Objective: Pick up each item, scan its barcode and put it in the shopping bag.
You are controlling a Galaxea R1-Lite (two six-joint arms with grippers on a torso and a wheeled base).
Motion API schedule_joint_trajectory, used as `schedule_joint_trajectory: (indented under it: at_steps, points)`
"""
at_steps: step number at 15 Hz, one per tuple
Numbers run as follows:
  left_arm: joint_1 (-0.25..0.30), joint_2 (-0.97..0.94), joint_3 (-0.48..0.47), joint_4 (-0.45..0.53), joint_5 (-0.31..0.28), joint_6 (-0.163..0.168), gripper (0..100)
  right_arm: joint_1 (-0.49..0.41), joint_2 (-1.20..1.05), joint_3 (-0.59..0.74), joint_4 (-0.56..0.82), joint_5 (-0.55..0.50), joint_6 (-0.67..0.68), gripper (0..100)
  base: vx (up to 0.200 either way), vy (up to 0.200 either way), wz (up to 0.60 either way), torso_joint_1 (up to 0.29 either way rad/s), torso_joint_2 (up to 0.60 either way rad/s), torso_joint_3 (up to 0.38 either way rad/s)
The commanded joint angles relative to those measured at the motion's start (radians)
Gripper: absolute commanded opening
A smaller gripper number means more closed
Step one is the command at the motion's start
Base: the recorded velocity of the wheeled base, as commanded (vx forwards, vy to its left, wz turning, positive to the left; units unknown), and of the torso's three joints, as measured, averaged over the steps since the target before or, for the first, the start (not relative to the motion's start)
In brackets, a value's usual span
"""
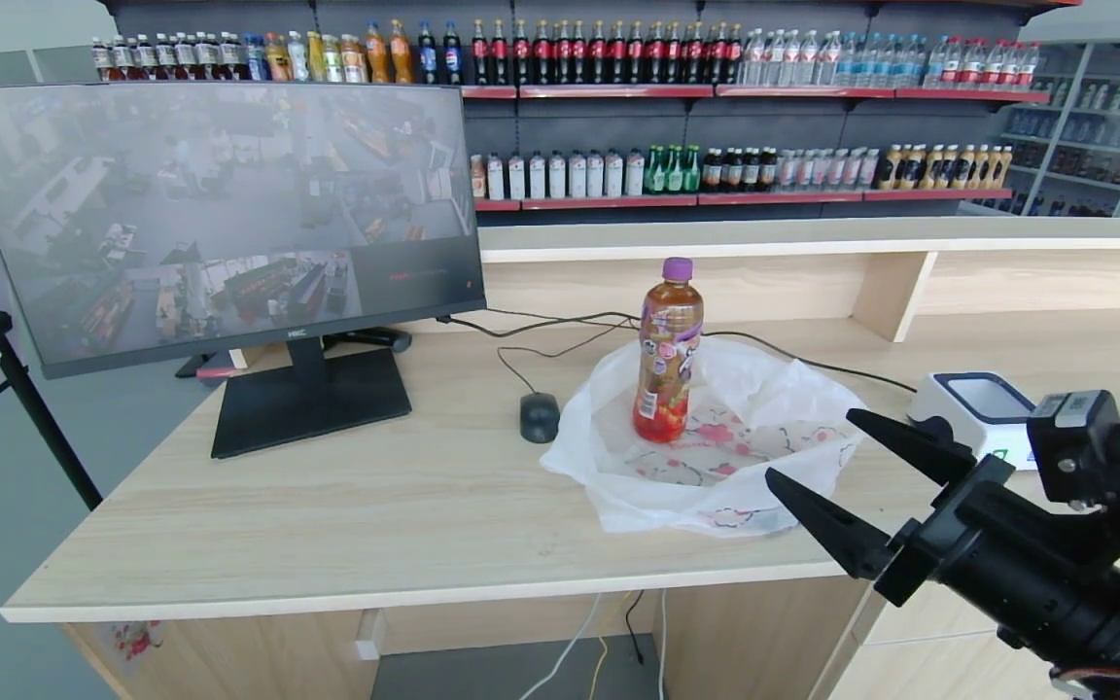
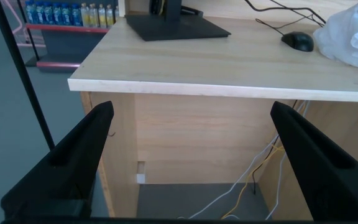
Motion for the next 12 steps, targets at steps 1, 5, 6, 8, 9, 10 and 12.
schedule_joint_trajectory:
  at_steps: [1, 5, 6, 8, 9, 10, 12]
  points:
    - [0.0, 0.0, 0.0, 0.0, 0.0, 0.0, 100, 0.001, -0.053, 0.013, -0.001, 0.0, 0.0, 100, 0.0, 0.0, 0.0, 0.0, 0.0, 0.0]
    - [0.0, 0.0, 0.0, 0.0, 0.0, 0.0, 100, 0.001, -0.032, -0.004, -0.001, 0.002, 0.0, 100, 0.0, 0.0, 0.0, 0.0, 0.0, 0.0]
    - [0.0, 0.0, 0.0, 0.0, 0.0, -0.001, 100, 0.001, -0.033, -0.006, -0.001, 0.002, 0.0, 100, 0.0, 0.0, 0.0, 0.0, 0.0, 0.0]
    - [0.0, 0.0, 0.0, 0.0, 0.0, 0.0, 100, 0.0, -0.033, -0.006, -0.001, 0.002, 0.0, 100, 0.0, 0.0, 0.0, 0.0, 0.0, 0.0]
    - [0.0, 0.0, 0.0, 0.0, 0.0, 0.0, 100, 0.001, -0.029, -0.007, -0.001, 0.002, 0.0, 100, 0.0, 0.0, 0.0, 0.0, 0.0, 0.0]
    - [0.0, 0.0, 0.0, 0.0, 0.0, 0.0, 100, 0.001, -0.021, -0.009, -0.001, 0.002, 0.0, 100, 0.0, 0.0, 0.0, 0.0, 0.0, 0.0]
    - [0.0, 0.0, 0.0, 0.0, 0.0, 0.0, 100, 0.0, -0.015, -0.03, -0.001, 0.002, 0.0, 100, 0.0, 0.0, 0.0, 0.0, 0.0, 0.0]
